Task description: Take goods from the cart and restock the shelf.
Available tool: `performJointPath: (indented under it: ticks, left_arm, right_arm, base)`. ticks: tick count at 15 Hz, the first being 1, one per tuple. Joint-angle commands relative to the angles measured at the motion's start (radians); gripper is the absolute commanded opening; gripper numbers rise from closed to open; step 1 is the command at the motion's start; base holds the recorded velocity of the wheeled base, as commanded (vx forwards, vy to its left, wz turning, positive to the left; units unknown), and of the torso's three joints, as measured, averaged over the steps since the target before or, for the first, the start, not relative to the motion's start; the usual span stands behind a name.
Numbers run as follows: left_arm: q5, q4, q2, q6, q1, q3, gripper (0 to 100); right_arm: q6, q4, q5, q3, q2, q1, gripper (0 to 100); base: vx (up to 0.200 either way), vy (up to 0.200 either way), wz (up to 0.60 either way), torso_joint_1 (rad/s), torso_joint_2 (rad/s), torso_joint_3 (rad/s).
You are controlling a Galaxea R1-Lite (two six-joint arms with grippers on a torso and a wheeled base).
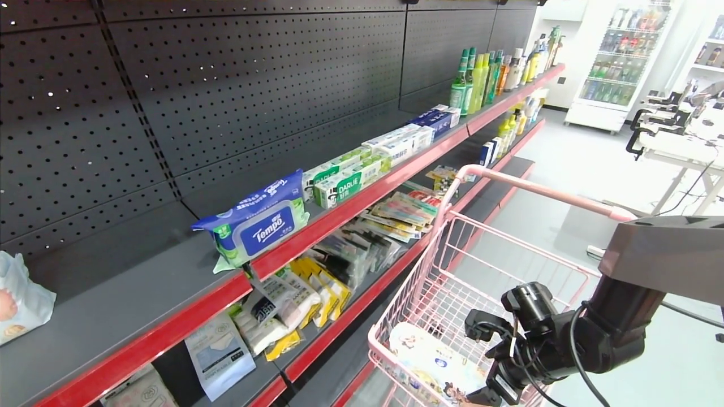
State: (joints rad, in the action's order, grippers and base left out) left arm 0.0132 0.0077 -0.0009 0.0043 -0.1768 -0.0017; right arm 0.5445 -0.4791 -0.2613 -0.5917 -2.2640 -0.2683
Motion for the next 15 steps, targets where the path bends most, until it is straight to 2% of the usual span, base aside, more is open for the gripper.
performJointPath:
  ticks: [1, 3, 7, 11, 15]
  left_arm:
    - [0.001, 0.0, 0.001, 0.0, -0.001, 0.0, 100]
    - [0.001, 0.0, 0.001, 0.0, -0.001, 0.0, 100]
    - [0.001, 0.0, 0.001, 0.0, -0.001, 0.0, 100]
    - [0.001, 0.0, 0.001, 0.0, -0.001, 0.0, 100]
    - [0.001, 0.0, 0.001, 0.0, -0.001, 0.0, 100]
  right_arm:
    - [0.0, -0.001, -0.012, -0.005, -0.002, 0.0, 100]
    - [0.0, -0.001, -0.019, -0.005, -0.003, -0.005, 100]
    - [0.0, -0.007, -0.018, -0.017, -0.029, -0.006, 100]
    - [0.0, -0.035, -0.018, -0.028, -0.04, -0.006, 100]
    - [0.0, -0.049, -0.019, -0.036, -0.071, -0.009, 100]
  base:
    - [0.0, 0.0, 0.0, -0.154, 0.35, 0.193]
    - [0.0, 0.0, 0.0, -0.122, 0.3, 0.173]
    - [0.0, 0.0, 0.0, -0.009, 0.02, 0.015]
    - [0.0, 0.0, 0.0, -0.107, 0.27, 0.166]
    - [0.0, 0.0, 0.0, -0.008, 0.03, 0.021]
